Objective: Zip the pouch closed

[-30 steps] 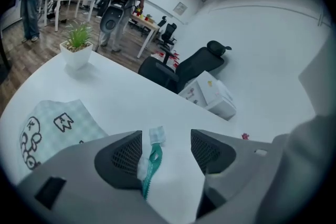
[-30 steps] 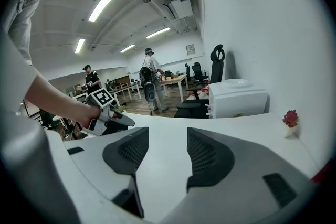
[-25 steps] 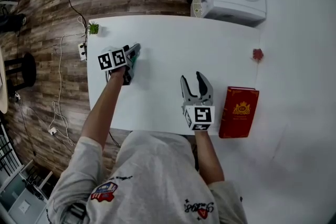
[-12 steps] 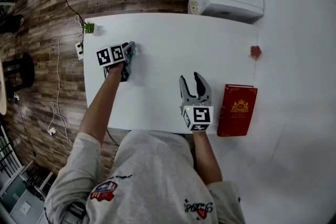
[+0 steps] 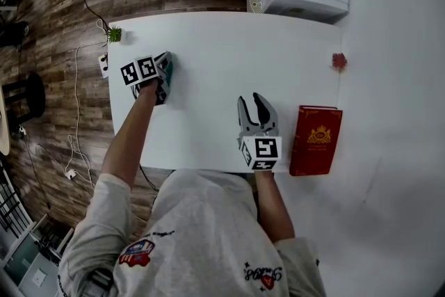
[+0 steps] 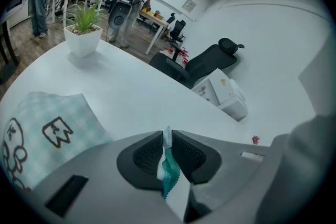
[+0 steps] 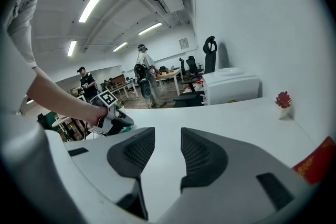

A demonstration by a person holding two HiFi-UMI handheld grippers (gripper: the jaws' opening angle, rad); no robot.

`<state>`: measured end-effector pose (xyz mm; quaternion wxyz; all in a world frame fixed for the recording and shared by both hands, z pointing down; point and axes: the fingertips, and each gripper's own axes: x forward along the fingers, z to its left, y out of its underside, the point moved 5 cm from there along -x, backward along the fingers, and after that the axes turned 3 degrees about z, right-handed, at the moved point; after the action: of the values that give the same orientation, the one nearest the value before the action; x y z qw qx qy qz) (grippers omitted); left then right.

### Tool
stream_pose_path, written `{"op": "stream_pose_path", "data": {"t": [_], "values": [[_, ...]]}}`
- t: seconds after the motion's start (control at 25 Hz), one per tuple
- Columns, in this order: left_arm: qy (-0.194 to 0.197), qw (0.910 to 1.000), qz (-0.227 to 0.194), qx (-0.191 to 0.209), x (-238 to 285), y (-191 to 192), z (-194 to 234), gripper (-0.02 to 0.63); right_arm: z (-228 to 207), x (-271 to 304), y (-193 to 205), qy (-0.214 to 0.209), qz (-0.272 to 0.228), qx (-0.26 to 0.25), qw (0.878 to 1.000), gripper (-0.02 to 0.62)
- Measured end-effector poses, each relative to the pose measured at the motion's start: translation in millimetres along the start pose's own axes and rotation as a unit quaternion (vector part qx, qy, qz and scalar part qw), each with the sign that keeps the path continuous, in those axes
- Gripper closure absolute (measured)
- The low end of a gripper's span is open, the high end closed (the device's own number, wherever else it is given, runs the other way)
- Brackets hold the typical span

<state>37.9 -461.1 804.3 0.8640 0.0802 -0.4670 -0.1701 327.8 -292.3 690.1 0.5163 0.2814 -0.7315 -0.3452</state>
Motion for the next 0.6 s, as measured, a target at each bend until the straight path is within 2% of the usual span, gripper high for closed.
{"op": "stream_pose_path", "data": {"t": [0.16, 0.4, 0.6], "values": [[0.007, 1.0, 0.001, 0.004, 0, 0, 2, 0.561, 3, 1, 1, 0.0, 0.0, 0.0, 1.0, 0.473], [0.038, 0.9991, 0.005, 0.018, 0, 0, 2, 0.589, 15, 5, -4, -0.005, -0.005, -0.006, 1.0, 0.483], [0.089, 0.9944, -0.031, 0.047, -17, -4, -13, 0.589, 29, 5, -10, -0.01, -0.014, -0.015, 1.0, 0.482]]}}
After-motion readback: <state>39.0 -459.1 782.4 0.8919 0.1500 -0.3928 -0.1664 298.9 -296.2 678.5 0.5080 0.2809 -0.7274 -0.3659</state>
